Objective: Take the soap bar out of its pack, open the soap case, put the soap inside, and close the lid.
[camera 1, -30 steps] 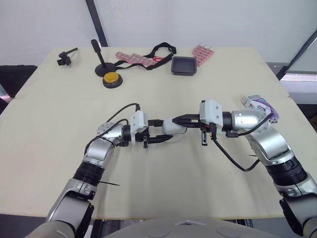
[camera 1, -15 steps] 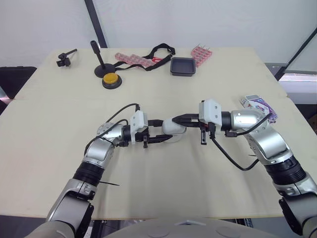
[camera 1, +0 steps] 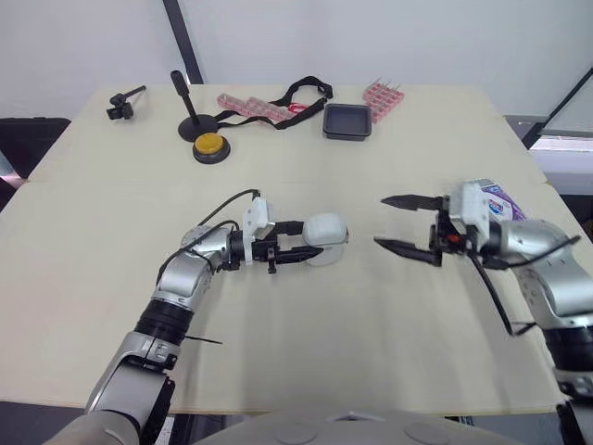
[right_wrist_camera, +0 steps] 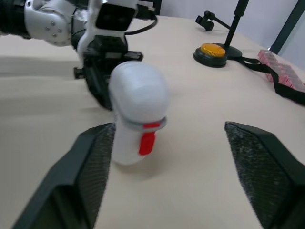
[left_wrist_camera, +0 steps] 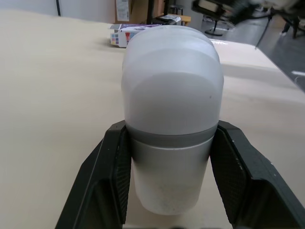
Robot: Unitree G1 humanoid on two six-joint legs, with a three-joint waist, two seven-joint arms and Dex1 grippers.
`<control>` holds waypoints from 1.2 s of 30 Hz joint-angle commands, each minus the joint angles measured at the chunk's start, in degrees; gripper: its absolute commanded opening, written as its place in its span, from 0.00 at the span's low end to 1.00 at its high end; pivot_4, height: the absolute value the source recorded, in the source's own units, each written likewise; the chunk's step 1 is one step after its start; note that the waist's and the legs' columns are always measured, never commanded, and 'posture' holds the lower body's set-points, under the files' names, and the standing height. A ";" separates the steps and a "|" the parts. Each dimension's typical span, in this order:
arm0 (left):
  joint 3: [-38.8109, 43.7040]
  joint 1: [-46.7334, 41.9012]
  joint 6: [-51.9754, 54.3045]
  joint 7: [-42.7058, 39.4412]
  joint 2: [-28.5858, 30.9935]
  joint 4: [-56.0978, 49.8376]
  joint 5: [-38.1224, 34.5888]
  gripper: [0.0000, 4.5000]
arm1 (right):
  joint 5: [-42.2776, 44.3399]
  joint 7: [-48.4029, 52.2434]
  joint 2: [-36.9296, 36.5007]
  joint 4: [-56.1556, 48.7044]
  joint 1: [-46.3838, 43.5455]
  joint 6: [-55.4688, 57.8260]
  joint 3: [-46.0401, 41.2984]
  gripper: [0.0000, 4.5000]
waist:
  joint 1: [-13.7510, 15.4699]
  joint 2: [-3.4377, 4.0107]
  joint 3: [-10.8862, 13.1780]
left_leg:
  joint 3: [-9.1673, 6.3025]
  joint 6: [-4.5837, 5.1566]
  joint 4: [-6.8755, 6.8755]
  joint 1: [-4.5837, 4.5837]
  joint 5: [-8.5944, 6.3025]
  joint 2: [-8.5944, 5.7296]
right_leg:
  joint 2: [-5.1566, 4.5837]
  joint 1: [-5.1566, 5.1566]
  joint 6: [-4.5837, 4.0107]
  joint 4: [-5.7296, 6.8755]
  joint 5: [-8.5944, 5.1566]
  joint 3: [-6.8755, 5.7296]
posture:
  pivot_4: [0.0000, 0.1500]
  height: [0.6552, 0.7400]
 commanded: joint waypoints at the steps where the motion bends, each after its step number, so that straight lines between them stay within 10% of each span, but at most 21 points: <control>1: 0.21 -0.28 16.57 0.51 2.41 -5.90 -6.13 0.45 | 0.62 2.45 -0.16 -0.47 3.64 -5.25 -1.88 0.99 | -0.14 0.01 0.01 | 0.00 0.00 -0.02 0.00 0.00 0.01 | 0.00 0.00 -0.12 0.00 -0.07 -0.01 | 1.00 0.87; 16: 7.50 -6.36 74.57 18.12 3.73 -6.90 -24.38 0.45 | 0.45 0.72 0.05 -1.05 8.14 -6.25 0.15 0.99 | -0.28 0.03 0.03 | -0.02 -0.01 -0.02 -0.11 0.02 -0.04 | 0.06 -0.03 -0.17 -0.15 -0.10 -0.02 | 1.00 0.87; 29: 3.70 -6.36 72.07 22.51 3.74 -2.34 -19.23 0.45 | 2.26 1.91 -1.19 -3.08 10.95 -2.83 -0.84 0.99 | 0.03 0.03 0.01 | -0.07 0.00 -0.02 -0.03 0.02 -0.09 | 0.01 0.13 -0.18 -0.25 -0.10 -0.04 | 1.00 0.87; 36: 2.65 -7.06 67.41 21.38 4.46 -1.05 -17.74 1.00 | 1.91 2.09 -1.54 -2.37 10.69 -3.07 -0.80 1.00 | 0.23 0.11 -0.04 | -0.09 0.07 -0.03 0.12 0.06 -0.25 | -0.11 0.32 -0.17 -0.28 -0.10 -0.05 | 1.00 0.87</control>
